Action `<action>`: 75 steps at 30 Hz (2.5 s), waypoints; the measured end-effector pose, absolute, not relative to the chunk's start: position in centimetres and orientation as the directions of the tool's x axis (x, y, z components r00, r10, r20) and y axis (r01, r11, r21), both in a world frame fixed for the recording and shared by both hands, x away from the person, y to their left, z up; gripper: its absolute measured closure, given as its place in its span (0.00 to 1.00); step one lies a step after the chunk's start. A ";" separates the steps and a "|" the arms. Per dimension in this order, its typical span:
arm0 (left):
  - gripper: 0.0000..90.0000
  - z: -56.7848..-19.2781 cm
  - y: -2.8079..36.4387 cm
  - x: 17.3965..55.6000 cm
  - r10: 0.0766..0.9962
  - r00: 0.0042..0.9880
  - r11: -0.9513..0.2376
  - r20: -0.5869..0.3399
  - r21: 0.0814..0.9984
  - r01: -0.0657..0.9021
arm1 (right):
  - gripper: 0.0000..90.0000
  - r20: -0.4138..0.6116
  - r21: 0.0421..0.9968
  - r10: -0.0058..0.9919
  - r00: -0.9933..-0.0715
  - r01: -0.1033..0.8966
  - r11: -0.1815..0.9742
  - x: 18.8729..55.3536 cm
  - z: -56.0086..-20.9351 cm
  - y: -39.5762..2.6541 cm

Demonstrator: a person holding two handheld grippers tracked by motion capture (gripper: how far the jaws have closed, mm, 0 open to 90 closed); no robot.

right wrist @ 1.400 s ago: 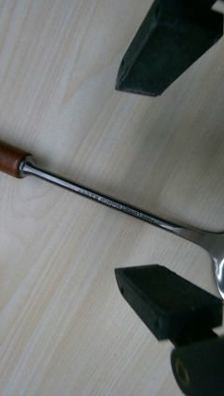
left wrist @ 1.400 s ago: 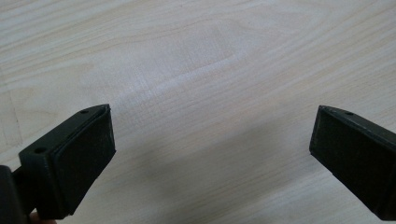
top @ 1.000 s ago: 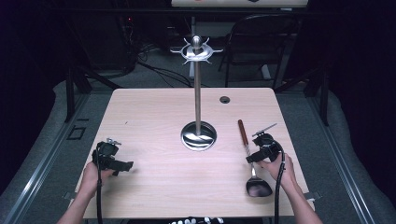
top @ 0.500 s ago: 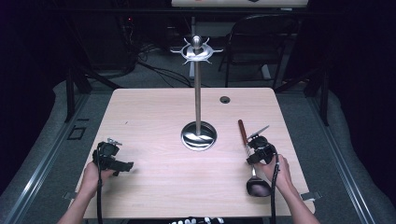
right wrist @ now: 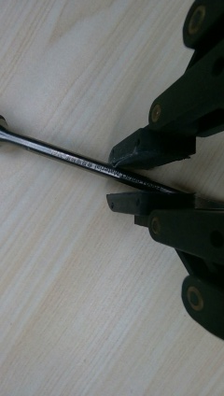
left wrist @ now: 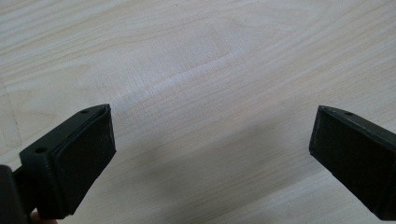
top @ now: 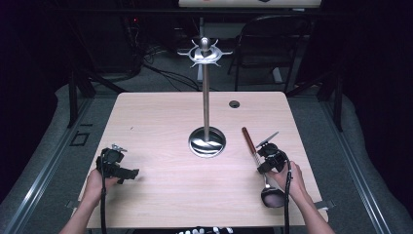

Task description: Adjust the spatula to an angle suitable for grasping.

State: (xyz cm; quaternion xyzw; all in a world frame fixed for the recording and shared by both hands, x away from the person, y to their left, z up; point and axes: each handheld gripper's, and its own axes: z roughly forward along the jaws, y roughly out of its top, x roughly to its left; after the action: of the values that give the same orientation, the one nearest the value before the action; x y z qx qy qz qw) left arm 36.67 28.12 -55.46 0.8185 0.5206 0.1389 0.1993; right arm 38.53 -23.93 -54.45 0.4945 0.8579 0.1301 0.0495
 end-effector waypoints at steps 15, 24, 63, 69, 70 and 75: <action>0.00 -55.4 28.1 36.6 0.907 0.421 -0.380 0.020 0.471 0.796 | 0.87 0.033 0.204 0.822 -0.568 0.809 0.551 38.1 -54.2 -24.1; 0.00 -55.5 28.1 36.6 0.906 0.424 -0.383 0.020 0.469 0.796 | 0.88 0.060 0.143 0.792 -0.608 0.790 0.596 37.6 -54.3 -24.3; 0.01 -55.5 28.0 36.6 0.904 0.427 -0.389 0.026 0.466 0.795 | 0.78 -0.005 0.257 0.840 -0.542 0.812 0.525 41.4 -53.0 -21.5; 0.01 -55.5 27.9 36.6 0.901 0.433 -0.395 0.027 0.466 0.792 | 0.81 -0.024 0.267 0.841 -0.540 0.807 0.526 41.2 -53.0 -21.3; 0.01 -55.5 27.9 36.6 0.902 0.432 -0.394 0.027 0.466 0.793 | 0.82 -0.029 0.266 0.841 -0.541 0.807 0.528 41.2 -53.1 -21.3; 0.01 -55.5 28.0 36.6 0.902 0.431 -0.393 0.028 0.466 0.792 | 0.82 -0.034 0.255 0.842 -0.539 0.810 0.529 41.3 -53.5 -21.5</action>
State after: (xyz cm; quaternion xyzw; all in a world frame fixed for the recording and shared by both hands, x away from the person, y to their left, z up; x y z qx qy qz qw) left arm 36.56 27.96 -55.47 0.8228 0.5148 0.1398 0.1960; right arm 41.27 -21.54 -53.54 0.4741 0.8709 0.1045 0.0767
